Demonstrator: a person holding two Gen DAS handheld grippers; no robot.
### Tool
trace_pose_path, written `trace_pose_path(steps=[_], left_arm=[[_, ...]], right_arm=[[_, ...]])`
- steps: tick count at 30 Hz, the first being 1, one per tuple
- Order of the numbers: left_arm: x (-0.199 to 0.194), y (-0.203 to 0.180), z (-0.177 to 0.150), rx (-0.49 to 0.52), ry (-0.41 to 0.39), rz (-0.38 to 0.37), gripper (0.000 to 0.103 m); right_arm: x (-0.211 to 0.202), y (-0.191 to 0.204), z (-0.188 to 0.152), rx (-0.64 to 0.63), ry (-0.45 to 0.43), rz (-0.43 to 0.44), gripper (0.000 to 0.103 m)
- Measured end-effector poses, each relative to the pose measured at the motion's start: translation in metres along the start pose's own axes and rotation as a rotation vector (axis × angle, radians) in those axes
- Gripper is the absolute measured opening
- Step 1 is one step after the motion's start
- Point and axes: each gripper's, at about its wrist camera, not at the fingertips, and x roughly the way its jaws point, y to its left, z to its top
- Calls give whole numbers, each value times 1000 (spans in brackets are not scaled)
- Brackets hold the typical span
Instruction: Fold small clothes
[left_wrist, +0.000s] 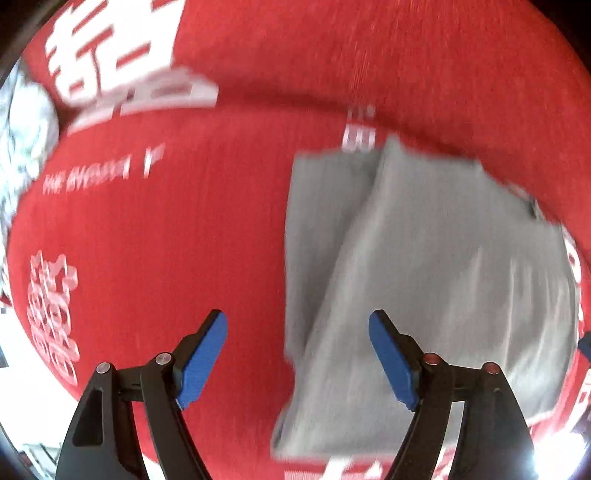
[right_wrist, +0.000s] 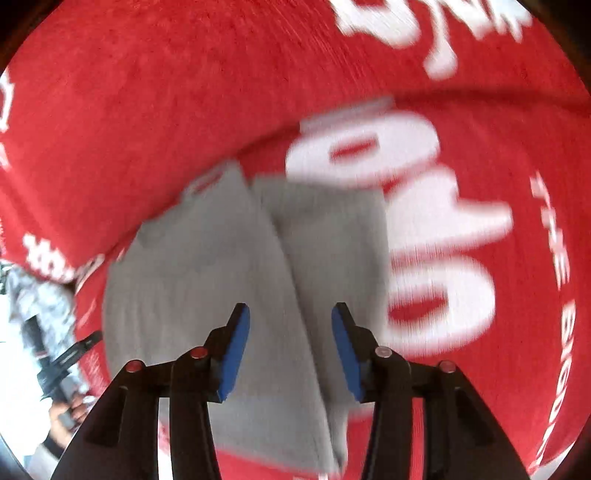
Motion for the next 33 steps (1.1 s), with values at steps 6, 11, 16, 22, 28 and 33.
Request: trace_pose_path(steps=[6,11,16,22,28,33], left_arm=[[14,8,-50,-50,72,-47,79],[20,4,-59,-25,49,-73,27],[20,4,-71,0,17,-73,26],[-1,22,-76,-1,32,-58,26],[-29,-1,-34,28,-78,-82,26],[8,-34,7,27,-70,-46,26]], right_arm=[[15,-14,-51,6,111,-7,48],[12,4,-61,-76,97,-55,7],[23,-31,-74,-3,123,-92,6],[-7,-38,-76,15,90,-148,7],[-22,-3,-50,-82,-26,-85,7],[17,20,-29,-109,-13,-65,7]])
